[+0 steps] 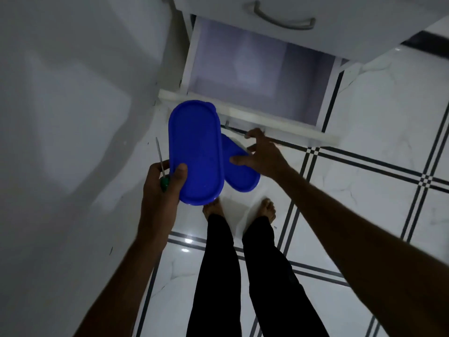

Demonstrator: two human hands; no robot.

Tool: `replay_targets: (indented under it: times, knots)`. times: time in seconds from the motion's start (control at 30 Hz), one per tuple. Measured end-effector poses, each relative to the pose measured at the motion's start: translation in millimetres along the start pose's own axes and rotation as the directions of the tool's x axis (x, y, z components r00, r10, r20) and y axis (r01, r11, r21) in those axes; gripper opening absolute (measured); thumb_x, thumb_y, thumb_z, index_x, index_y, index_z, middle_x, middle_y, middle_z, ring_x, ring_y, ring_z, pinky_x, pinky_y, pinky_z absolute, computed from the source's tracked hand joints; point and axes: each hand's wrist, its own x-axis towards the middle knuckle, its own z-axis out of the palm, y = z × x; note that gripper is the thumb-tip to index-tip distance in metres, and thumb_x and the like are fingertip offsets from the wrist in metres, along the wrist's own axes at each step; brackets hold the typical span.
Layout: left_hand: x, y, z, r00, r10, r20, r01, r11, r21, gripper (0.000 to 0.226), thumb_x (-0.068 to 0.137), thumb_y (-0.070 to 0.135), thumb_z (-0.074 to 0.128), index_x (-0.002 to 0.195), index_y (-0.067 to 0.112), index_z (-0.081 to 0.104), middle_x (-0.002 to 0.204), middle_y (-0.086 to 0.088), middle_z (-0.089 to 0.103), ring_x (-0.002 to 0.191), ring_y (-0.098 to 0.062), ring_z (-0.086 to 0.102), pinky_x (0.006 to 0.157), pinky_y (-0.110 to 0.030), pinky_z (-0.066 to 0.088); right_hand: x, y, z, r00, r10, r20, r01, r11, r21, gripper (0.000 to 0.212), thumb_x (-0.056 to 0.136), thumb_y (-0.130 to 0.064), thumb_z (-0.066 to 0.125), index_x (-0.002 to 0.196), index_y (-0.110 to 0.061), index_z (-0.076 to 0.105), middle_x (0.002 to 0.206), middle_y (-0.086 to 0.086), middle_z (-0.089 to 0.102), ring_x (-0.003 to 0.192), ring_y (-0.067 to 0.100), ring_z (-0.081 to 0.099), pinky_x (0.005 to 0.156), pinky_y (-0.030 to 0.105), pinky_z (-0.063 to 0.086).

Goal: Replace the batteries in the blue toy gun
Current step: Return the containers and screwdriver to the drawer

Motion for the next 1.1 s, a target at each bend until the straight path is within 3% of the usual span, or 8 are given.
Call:
replay_targets:
  times: [0.17,0.43,0.5,0.6,0.67,0.83,1.0,1.1]
  knots:
    - [-24,-6,-14,0.999,-0.033,-0.013,0.034,0.999,0.035,0.049,0.083,0.049,0.06,0.12,0.018,0.053,0.116,-0.01,0.065,0.082,-0.012,0.062,0.051,-0.012,0.045,-42,17,40,0.994,0.081,0.075,-0.084,0.996,0.038,0.082,0.074,-0.049,0.081,0.141,-0.028,0.039,0.13,0.006,0.06,0.113,0.028,0.06,0.094,0.047,0.053]
    - [-28,3,-11,1.0,-0.018,-0.008,0.019,0.995,0.096,0.044,0.094,0.038,0.054,0.129,0.012,0.05,0.11,-0.009,0.065,0.067,-0.003,0.06,0.049,-0.01,0.043,-84,29,63,0.986,0.084,0.147,-0.087,0.996,0.011,0.089,0.08,-0.048,0.077,0.152,-0.028,0.029,0.139,0.003,0.057,0.124,0.027,0.056,0.087,0.034,0.047]
    - [-21,9,-8,1.0,-0.003,0.007,0.002,0.994,0.108,0.047,0.094,0.04,0.053,0.13,0.011,0.049,0.114,-0.011,0.065,0.072,-0.011,0.062,0.049,-0.011,0.044,-98,33,59,0.985,0.069,0.157,-0.074,0.997,0.024,0.088,0.082,-0.046,0.076,0.153,-0.031,0.026,0.14,0.003,0.057,0.123,0.027,0.057,0.081,0.031,0.044]
    - [-8,20,-2,0.999,0.028,0.031,-0.032,0.987,0.158,0.052,0.095,0.044,0.051,0.132,0.008,0.047,0.119,-0.022,0.062,0.095,-0.034,0.06,0.046,-0.021,0.047,-130,43,43,0.985,0.044,0.168,-0.066,0.989,0.131,0.087,0.081,-0.049,0.075,0.151,-0.043,0.023,0.136,0.002,0.059,0.117,0.025,0.061,0.081,0.037,0.056]
    - [4,28,4,0.997,0.054,0.061,-0.064,0.982,0.179,0.052,0.095,0.045,0.05,0.131,0.008,0.046,0.119,-0.022,0.061,0.103,-0.037,0.057,0.047,-0.012,0.043,-155,48,24,0.991,0.031,0.126,-0.062,0.968,0.244,0.081,0.081,-0.053,0.073,0.148,-0.048,0.027,0.125,-0.004,0.061,0.111,0.02,0.063,0.085,0.045,0.059]
    - [43,42,30,0.988,0.075,0.136,-0.108,0.96,0.258,0.05,0.095,0.049,0.05,0.128,0.012,0.048,0.116,-0.008,0.062,0.087,-0.015,0.058,0.049,-0.009,0.043,-199,42,-34,0.996,0.08,-0.042,-0.041,0.812,0.583,0.06,0.085,-0.033,0.065,0.14,-0.037,0.043,0.118,-0.001,0.067,0.093,0.015,0.073,0.066,0.031,0.062]
    - [73,39,64,0.984,0.065,0.167,-0.116,0.94,0.321,0.045,0.096,0.049,0.048,0.12,0.011,0.052,0.104,-0.005,0.06,0.081,-0.014,0.056,0.054,-0.017,0.044,-152,32,-62,0.961,0.107,-0.254,0.08,0.775,0.627,0.046,0.099,-0.032,0.053,0.143,-0.025,0.042,0.13,-0.001,0.061,0.106,0.014,0.067,0.074,0.029,0.061]
    - [92,31,85,0.982,0.044,0.186,-0.109,0.929,0.353,0.047,0.097,0.047,0.047,0.123,0.008,0.051,0.103,-0.006,0.059,0.08,-0.014,0.055,0.047,-0.011,0.042,-98,23,-65,0.946,0.103,-0.308,0.111,0.788,0.605,0.045,0.103,-0.03,0.048,0.146,-0.019,0.037,0.134,0.002,0.055,0.108,0.015,0.063,0.073,0.026,0.059]
